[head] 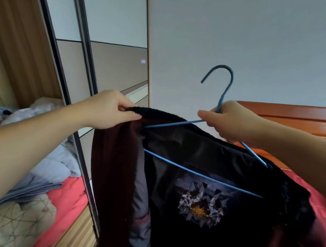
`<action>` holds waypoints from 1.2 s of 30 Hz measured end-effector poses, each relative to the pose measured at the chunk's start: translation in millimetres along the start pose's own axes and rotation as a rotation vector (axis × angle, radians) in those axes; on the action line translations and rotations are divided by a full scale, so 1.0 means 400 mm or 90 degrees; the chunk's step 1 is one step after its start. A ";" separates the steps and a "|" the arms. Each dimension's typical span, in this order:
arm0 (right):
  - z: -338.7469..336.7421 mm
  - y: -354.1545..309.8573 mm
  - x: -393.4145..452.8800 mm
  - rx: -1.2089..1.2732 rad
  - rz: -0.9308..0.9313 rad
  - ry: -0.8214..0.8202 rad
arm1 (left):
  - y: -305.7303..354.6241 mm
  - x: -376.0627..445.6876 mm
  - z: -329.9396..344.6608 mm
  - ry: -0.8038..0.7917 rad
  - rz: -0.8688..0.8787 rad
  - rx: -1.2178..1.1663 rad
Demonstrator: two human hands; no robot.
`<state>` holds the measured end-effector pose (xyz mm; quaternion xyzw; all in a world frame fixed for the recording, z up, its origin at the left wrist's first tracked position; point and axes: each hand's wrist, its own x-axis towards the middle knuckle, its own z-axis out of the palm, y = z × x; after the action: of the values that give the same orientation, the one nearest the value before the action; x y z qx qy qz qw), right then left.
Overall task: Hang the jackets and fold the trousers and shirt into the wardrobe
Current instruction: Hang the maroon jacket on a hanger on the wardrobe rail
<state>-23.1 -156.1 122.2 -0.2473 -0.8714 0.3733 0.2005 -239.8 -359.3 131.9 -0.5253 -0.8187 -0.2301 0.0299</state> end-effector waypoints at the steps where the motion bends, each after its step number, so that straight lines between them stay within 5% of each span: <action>1: 0.006 -0.007 0.003 0.009 0.001 0.005 | 0.000 -0.008 0.012 0.006 -0.005 0.032; 5: 0.034 -0.037 0.012 0.028 0.000 -0.020 | 0.065 -0.009 0.050 0.008 0.036 0.106; 10: 0.038 -0.086 -0.001 0.021 -0.059 -0.076 | 0.251 0.057 0.099 -0.151 0.124 0.003; 18: -0.066 0.004 -0.024 0.132 -0.060 -0.234 | 0.283 0.103 0.140 -0.178 0.063 -0.212; 21: -0.141 0.120 -0.043 -0.134 -0.065 -0.158 | 0.264 0.106 0.141 -0.180 0.013 -0.316; 24: -0.199 0.220 -0.081 -0.397 0.016 -0.288 | 0.238 0.114 0.138 -0.135 -0.046 -0.319; 36: 0.001 0.304 -0.048 -0.552 -0.152 0.076 | 0.163 0.115 0.155 0.044 -0.042 -0.218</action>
<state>26.3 -94.8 27.5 -0.2272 -0.9565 -0.0669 0.1704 -191.1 -272.8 112.4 -0.4870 -0.7830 -0.3849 -0.0394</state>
